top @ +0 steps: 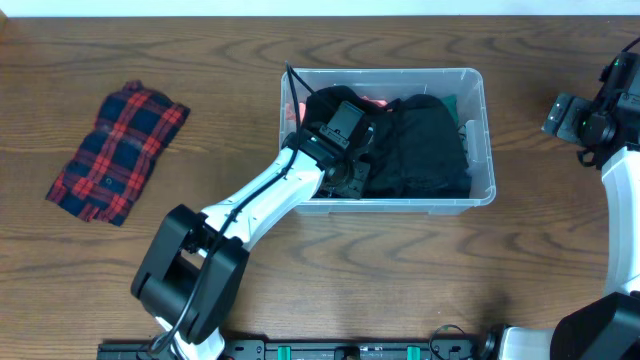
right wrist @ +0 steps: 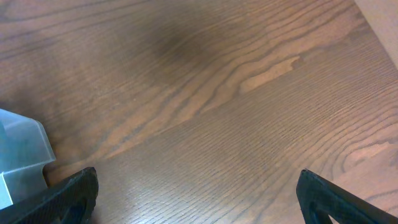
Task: Pack container
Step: 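Push and tuck the black garment flat across the bin with left gripper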
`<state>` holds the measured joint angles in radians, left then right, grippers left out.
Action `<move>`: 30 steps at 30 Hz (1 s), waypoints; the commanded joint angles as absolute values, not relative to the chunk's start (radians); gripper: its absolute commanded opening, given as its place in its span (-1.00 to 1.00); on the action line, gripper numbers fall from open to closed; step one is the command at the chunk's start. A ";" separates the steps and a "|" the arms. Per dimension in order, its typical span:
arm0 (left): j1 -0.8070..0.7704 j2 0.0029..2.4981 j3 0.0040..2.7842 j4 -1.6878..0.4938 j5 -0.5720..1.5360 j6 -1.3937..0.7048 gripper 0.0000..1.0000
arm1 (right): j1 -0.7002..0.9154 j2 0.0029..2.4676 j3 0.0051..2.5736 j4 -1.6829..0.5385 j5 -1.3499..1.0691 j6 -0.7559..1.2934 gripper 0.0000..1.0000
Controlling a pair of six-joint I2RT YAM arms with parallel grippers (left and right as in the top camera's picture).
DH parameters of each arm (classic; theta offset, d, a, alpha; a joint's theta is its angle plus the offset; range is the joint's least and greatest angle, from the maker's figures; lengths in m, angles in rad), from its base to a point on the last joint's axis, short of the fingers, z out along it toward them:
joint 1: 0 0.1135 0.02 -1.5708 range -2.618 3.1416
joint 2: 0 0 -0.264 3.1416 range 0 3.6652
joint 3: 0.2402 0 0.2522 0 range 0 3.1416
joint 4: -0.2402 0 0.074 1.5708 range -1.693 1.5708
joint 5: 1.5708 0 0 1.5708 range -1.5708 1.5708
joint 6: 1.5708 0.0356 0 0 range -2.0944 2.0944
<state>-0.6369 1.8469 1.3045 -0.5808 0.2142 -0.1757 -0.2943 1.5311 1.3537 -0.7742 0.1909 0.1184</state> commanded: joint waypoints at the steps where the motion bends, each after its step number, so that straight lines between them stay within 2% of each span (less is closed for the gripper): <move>1: -0.633 1.769 1.351 -0.575 0.164 -0.154 -0.88 | -0.298 1.533 1.357 -0.776 0.194 0.118 0.99; 11: -0.665 1.616 1.380 -0.429 0.176 -0.155 -0.88 | -0.298 1.533 1.357 -0.776 0.194 0.118 0.99; 30: -0.805 1.842 1.378 -0.295 0.176 -0.154 -0.88 | -0.298 1.533 1.357 -0.776 0.194 0.118 0.98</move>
<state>-0.7959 1.7992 1.3769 -0.2901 0.1799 -0.1749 -0.2943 1.5311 1.3537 -0.7742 0.1909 0.1184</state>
